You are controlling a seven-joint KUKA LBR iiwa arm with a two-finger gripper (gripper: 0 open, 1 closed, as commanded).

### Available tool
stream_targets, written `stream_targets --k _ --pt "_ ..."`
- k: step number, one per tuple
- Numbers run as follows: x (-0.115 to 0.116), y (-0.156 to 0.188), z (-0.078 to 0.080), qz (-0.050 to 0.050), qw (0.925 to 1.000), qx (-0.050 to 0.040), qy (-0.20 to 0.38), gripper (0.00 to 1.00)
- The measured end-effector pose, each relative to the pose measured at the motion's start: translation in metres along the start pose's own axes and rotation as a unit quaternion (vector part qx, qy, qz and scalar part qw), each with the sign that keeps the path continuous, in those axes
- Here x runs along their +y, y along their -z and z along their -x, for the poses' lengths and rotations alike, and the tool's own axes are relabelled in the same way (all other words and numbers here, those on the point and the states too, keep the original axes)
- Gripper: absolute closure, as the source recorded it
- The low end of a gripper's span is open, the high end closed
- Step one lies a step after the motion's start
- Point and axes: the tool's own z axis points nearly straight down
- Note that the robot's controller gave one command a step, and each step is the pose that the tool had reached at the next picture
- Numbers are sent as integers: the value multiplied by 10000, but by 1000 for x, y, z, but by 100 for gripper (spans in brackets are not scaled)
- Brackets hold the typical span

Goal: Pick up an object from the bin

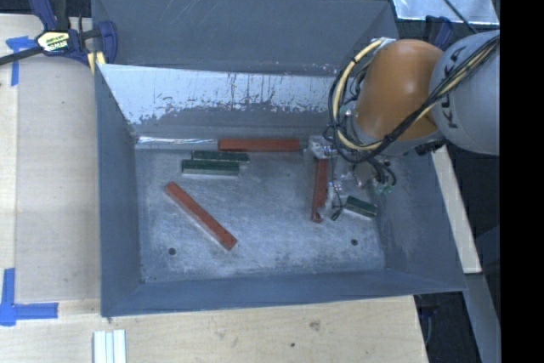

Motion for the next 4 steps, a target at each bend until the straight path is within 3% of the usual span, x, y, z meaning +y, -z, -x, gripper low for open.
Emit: stream_targets --k 1,2,3,4 --pt "-10 29 11 -8 9996 -23 265 0" --pt "-36 -22 38 1 9996 12 266 0" --pt "-36 -18 39 -5 9996 -19 265 100" --pt "-30 111 7 -14 9997 -47 224 100"
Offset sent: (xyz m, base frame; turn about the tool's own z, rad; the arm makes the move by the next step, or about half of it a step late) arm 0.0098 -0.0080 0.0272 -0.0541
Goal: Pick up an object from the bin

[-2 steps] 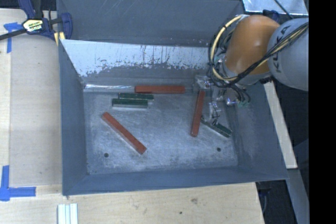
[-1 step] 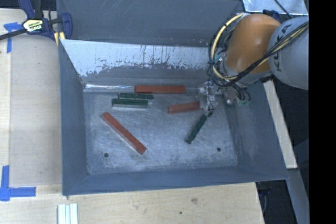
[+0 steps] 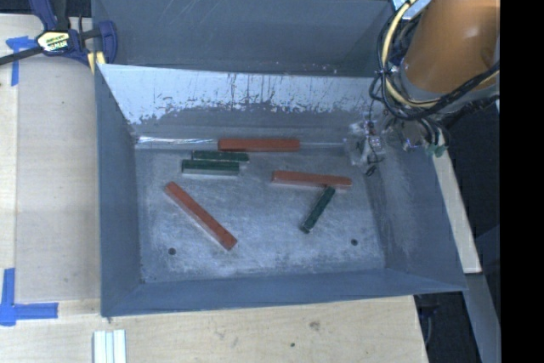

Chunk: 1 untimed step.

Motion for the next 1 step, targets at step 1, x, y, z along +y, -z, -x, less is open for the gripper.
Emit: stream_targets --k 1 --pt "0 -5 -1 13 10000 41 -8 0"
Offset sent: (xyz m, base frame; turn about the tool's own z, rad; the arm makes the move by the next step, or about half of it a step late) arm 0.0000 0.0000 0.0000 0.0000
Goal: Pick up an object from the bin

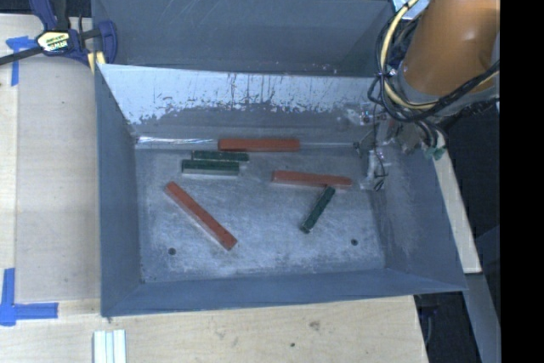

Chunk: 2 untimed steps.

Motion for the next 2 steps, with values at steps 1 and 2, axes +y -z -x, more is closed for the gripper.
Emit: stream_targets --k 1,2 --pt "33 -128 16 7 9999 10 -163 0" --pt "32 -124 18 0 9999 -30 -168 100"
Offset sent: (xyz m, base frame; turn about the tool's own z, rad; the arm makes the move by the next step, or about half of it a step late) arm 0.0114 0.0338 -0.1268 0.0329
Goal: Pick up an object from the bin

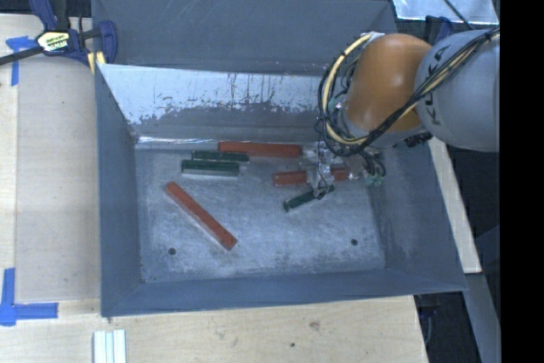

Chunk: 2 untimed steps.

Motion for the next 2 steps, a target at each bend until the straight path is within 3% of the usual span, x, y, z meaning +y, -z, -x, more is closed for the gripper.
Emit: stream_targets --k 1,2 --pt "73 0 -6 4 10000 5 -78 100" --pt "78 0 -65 4 9997 7 -241 100"
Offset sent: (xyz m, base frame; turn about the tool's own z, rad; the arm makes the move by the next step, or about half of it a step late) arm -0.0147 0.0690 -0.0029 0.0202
